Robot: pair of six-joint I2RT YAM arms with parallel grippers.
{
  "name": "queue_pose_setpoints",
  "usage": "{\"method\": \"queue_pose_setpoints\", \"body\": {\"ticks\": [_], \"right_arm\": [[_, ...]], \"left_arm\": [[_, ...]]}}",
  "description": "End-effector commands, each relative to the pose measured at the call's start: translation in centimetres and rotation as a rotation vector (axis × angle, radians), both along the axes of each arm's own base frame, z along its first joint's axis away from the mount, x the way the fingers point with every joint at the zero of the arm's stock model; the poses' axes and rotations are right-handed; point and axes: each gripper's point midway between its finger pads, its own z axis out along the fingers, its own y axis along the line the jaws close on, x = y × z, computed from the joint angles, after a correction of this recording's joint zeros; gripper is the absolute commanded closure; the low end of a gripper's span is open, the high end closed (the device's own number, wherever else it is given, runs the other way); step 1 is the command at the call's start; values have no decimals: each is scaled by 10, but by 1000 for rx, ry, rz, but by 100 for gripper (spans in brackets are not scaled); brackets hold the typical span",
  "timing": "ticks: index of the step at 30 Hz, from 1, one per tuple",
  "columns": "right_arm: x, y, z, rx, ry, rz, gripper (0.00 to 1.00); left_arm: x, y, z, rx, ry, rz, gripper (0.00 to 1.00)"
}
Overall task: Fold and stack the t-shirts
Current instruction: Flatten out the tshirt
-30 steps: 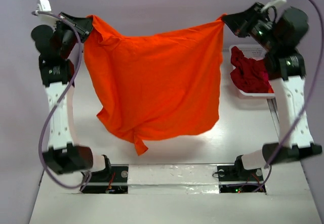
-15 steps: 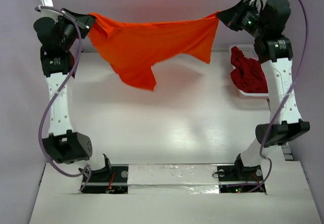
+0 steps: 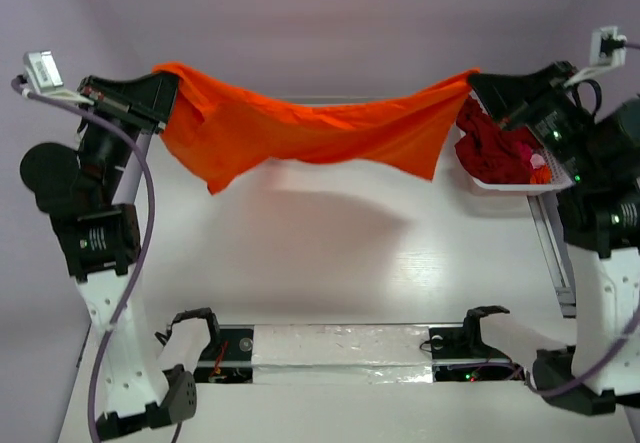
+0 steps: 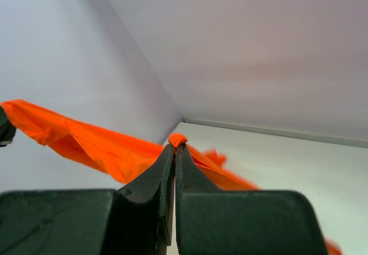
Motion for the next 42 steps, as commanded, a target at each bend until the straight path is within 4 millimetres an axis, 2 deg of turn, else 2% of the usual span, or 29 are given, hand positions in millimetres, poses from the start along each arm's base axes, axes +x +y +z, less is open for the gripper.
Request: {"method": "queue_pose_setpoints", "body": {"ticks": [1, 2, 5, 6, 9, 12, 14, 18, 19, 21, 22, 23, 24, 25, 26, 28, 29, 30, 31, 32, 33, 34, 35, 36, 37, 38, 40, 41, 42], "right_arm": [[-38, -5, 15, 24, -110, 1, 100], [-64, -7, 22, 32, -156, 4, 100], [-89, -10, 14, 45, -169, 4, 100], [-110, -13, 17, 58, -201, 3, 100], [-134, -16, 15, 71, -219, 0, 100], [-141, -16, 16, 67, -219, 1, 100], [-135, -17, 14, 64, -208, -10, 100], [-95, -14, 1, 65, -144, -16, 100], [-76, -13, -7, 63, -108, -21, 100], [-53, -12, -14, 58, -78, -31, 100], [-27, -10, -25, 54, -32, -36, 100], [-14, -9, -33, 50, -2, -37, 100], [-3, -8, -37, 45, 12, -40, 100], [8, -8, -41, 42, 29, -45, 100], [30, -5, -53, 36, 71, -43, 100], [52, -4, -61, 28, 97, -54, 100], [61, -3, -61, 28, 102, -50, 100], [82, -1, -74, 20, 143, -57, 100], [92, -2, -79, 14, 157, -65, 100], [114, 0, -92, 8, 194, -72, 100], [113, -1, -86, 9, 181, -75, 100], [132, 1, -102, 0, 224, -77, 100], [141, 2, -108, -3, 239, -73, 100], [150, 3, -110, -1, 238, -76, 100], [168, 4, -127, -5, 280, -78, 100], [177, 4, -134, -6, 294, -85, 100], [194, 7, -145, -10, 317, -81, 100], [210, 10, -165, -17, 359, -71, 100], [218, 12, -172, -20, 374, -67, 100]], "left_arm": [[-38, -8, 9, 43, -83, -1, 100], [-58, -11, 14, 49, -113, 4, 100], [-75, -13, 5, 38, -92, 16, 100], [-87, -13, 3, 22, -89, 33, 100], [-89, -7, -14, 6, -49, 74, 100], [-87, -2, -16, 14, -38, 108, 100], [-83, -1, -14, 13, -36, 116, 100], [-42, 9, -25, 4, 49, 134, 100], [-34, 11, -28, 0, 63, 141, 100], [-8, 18, -37, -9, 102, 157, 100], [13, 23, -50, -14, 154, 163, 100], [15, 23, -51, -18, 155, 163, 100], [36, 27, -62, -23, 188, 165, 100], [47, 30, -67, -28, 208, 175, 100], [59, 33, -77, -35, 236, 179, 100], [92, 40, -97, -40, 288, 191, 100], [114, 44, -114, -44, 336, 193, 100], [124, 46, -119, -45, 347, 193, 100], [133, 47, -124, -39, 360, 193, 100], [151, 51, -137, -43, 387, 200, 100], [159, 53, -140, -45, 388, 203, 100], [167, 55, -148, -47, 404, 207, 100], [175, 57, -153, -46, 413, 212, 100], [191, 61, -169, -47, 444, 219, 100], [199, 62, -176, -51, 458, 218, 100], [212, 64, -193, -54, 490, 216, 100], [223, 66, -200, -67, 489, 215, 100], [229, 66, -208, -73, 499, 213, 100], [238, 67, -217, -78, 507, 210, 100]]}}
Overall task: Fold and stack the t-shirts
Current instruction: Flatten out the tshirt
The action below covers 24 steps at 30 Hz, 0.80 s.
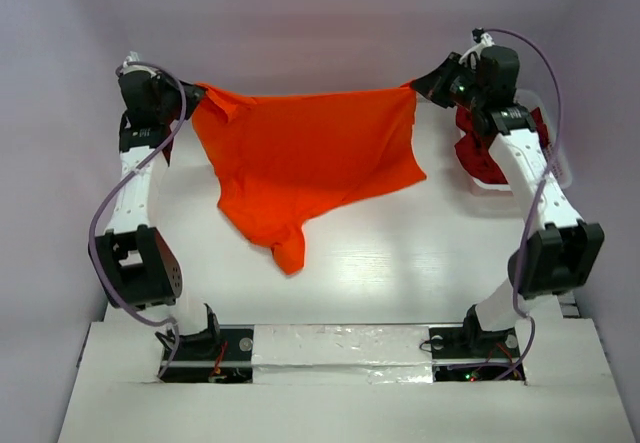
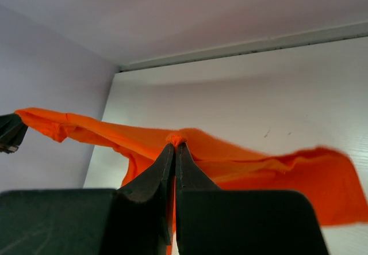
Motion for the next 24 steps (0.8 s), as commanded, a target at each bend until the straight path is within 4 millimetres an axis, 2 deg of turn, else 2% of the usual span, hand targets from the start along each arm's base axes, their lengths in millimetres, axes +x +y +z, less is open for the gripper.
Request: {"method": "queue_pose_setpoints", "body": {"ticks": [1, 2, 4, 5, 6, 8, 11, 12, 13, 14, 15, 16, 17, 18, 19, 20, 21, 22, 23, 24], "right_arm": [[30, -2, 27, -3, -112, -10, 100], [42, 1, 9, -3, -76, 2, 100], [52, 2, -1, -8, -55, 3, 100], [56, 3, 0, -10, -57, 5, 100], [59, 4, -7, -15, -43, 9, 100], [58, 3, -4, -15, -47, 9, 100], [40, 2, 21, -16, -88, 16, 100], [32, 2, 27, -19, -100, 21, 100], [15, 1, 52, -17, -151, 25, 100], [-9, 1, 79, -11, -213, 39, 100], [-9, 2, 74, -10, -208, 49, 100], [-35, 0, 103, -4, -277, 52, 100], [-49, 0, 117, 2, -316, 58, 100], [-64, -1, 130, 14, -351, 58, 100], [-76, -2, 130, 22, -357, 61, 100], [-108, -4, 154, 32, -430, 64, 100], [-124, -5, 162, 37, -461, 67, 100], [-140, -7, 169, 40, -491, 70, 100], [-173, -9, 177, 46, -540, 73, 100], [-189, -11, 181, 52, -570, 72, 100]], "left_arm": [[19, 4, 29, 20, -145, 10, 100], [24, 4, 25, 14, -140, 9, 100], [35, 4, 12, 11, -122, -3, 100], [39, 3, 5, -1, -112, -12, 100], [40, -1, 8, -10, -129, -35, 100], [36, -10, 14, -27, -146, -63, 100], [23, -22, 33, -22, -188, -107, 100], [11, -29, 52, -3, -229, -130, 100], [2, -37, 65, 5, -257, -152, 100], [-17, -45, 93, 18, -323, -190, 100], [-28, -49, 106, 24, -357, -209, 100], [-41, -53, 122, 28, -396, -228, 100], [-54, -60, 130, 26, -422, -251, 100], [-84, -68, 159, 41, -506, -283, 100], [-101, -72, 172, 37, -543, -298, 100], [-114, -75, 176, 37, -561, -310, 100], [-148, -81, 198, 55, -636, -323, 100], [-164, -84, 206, 58, -664, -331, 100], [-177, -86, 208, 63, -678, -334, 100], [-206, -90, 219, 77, -718, -346, 100]]}}
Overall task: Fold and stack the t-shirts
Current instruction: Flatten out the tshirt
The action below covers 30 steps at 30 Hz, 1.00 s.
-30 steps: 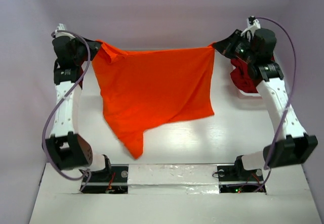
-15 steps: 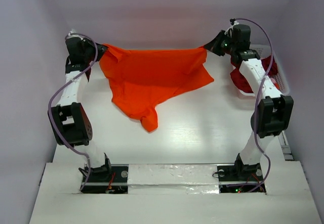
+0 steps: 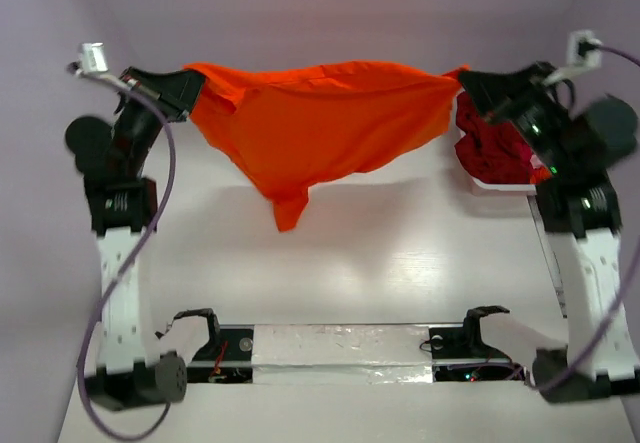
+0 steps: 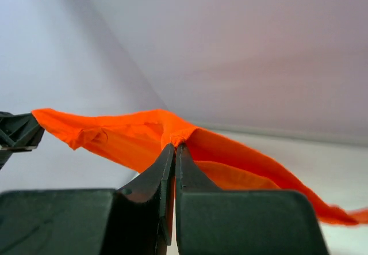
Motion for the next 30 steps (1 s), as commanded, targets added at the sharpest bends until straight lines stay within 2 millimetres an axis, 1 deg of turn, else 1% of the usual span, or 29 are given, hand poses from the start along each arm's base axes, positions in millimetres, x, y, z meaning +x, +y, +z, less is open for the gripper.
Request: {"method": "queue_pose_setpoints", "body": {"ticks": [1, 2, 3, 4, 5, 6, 7, 8, 9, 10, 11, 12, 13, 14, 15, 16, 17, 18, 19, 20, 22, 25, 26, 28, 29, 30], "right_arm": [[-68, -5, 29, 27, -158, 24, 100], [-80, -6, 23, 29, -161, 26, 100], [-115, -9, 34, 37, -225, 28, 100], [-130, -11, 34, 42, -244, 29, 100], [-141, -12, 30, 42, -251, 30, 100], [-169, -15, 34, 44, -292, 28, 100], [-182, -16, 34, 41, -309, 27, 100], [-193, -18, 34, 41, -321, 21, 100], [-217, -21, 32, 39, -350, 16, 100], [-227, -24, 31, 40, -365, 9, 100], [-236, -26, 26, 44, -360, -4, 100], [-246, -29, 24, 41, -371, -12, 100], [-267, -32, 24, 44, -405, -18, 100], [-274, -35, 22, 49, -409, -31, 100], [-280, -36, 16, 47, -397, -33, 100], [-289, -37, 14, 48, -405, -35, 100], [-302, -40, 12, 57, -422, -48, 100], [-305, -41, 6, 56, -405, -53, 100], [-311, -43, 5, 65, -408, -54, 100], [-316, -44, 4, 70, -411, -59, 100], [-316, -45, -1, 68, -389, -66, 100], [-318, -46, 1, 65, -404, -73, 100], [-319, -47, 2, 67, -409, -75, 100], [-325, -45, 5, 67, -429, -63, 100], [-327, -45, 5, 70, -434, -60, 100], [-329, -45, 6, 71, -438, -57, 100]], "left_arm": [[-81, -19, 48, 45, -213, -75, 100], [-92, -22, 47, 45, -219, -85, 100], [-117, -26, 54, 52, -256, -93, 100], [-127, -27, 55, 52, -264, -96, 100], [-149, -30, 61, 60, -302, -96, 100], [-157, -30, 59, 57, -293, -91, 100], [-168, -31, 61, 57, -307, -86, 100], [-190, -33, 67, 62, -346, -86, 100], [-197, -33, 65, 59, -329, -78, 100], [-208, -34, 67, 60, -343, -71, 100], [-234, -36, 74, 66, -392, -70, 100], [-244, -37, 74, 63, -395, -66, 100], [-254, -37, 75, 66, -408, -58, 100], [-270, -38, 83, 74, -439, -51, 100], [-286, -39, 85, 77, -462, -45, 100], [-291, -39, 81, 70, -445, -43, 100], [-300, -41, 83, 69, -457, -44, 100], [-307, -41, 80, 60, -456, -49, 100], [-310, -40, 79, 46, -452, -52, 100], [-305, -39, 73, 36, -432, -51, 100], [-306, -39, 71, 28, -434, -52, 100], [-316, -43, 79, 34, -466, -77, 100], [-330, -45, 88, 37, -497, -89, 100], [-338, -46, 95, 48, -517, -85, 100], [-353, -46, 102, 49, -550, -92, 100], [-357, -45, 104, 51, -560, -80, 100]]}}
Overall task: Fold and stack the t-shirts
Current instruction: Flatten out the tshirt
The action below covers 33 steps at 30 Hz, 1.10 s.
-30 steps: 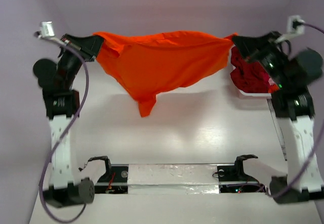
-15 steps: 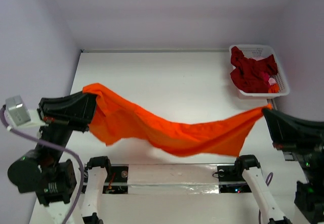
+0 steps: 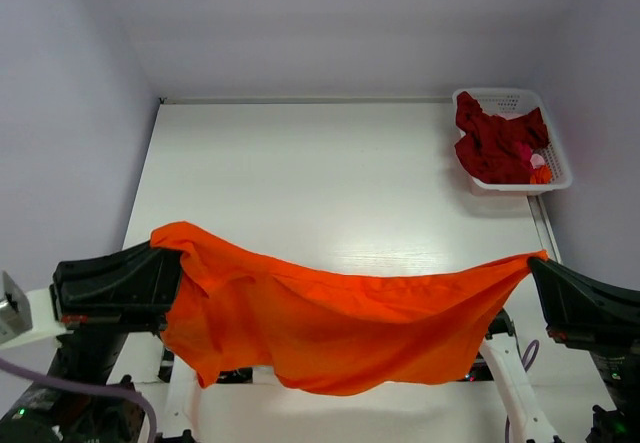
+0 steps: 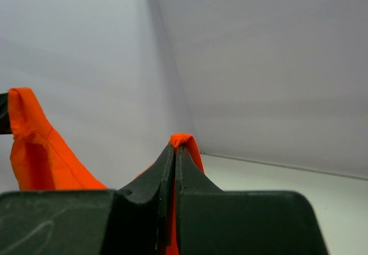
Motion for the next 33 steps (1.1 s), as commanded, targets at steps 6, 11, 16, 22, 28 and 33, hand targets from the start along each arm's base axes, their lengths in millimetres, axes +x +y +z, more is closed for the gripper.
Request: {"method": "queue_pose_setpoints", "body": {"ticks": [6, 11, 16, 22, 28, 33], "right_arm": [[-18, 0, 1, 21, -40, 11, 100], [-42, 3, 5, 42, -79, 60, 100], [-46, 3, 1, 55, -58, 74, 100], [-36, 2, 1, 57, -39, 61, 100], [35, 2, -35, 38, 83, 3, 100], [105, -1, -84, 15, 221, -73, 100]], "left_arm": [[-55, 7, 32, -14, -146, 44, 100], [-47, 10, 19, -27, -113, 58, 100], [-12, 20, -10, -56, -5, 87, 100], [-15, 31, 4, -66, -30, 161, 100], [62, 38, -53, -93, 107, 185, 100], [143, 42, -122, -90, 288, 200, 100]]}}
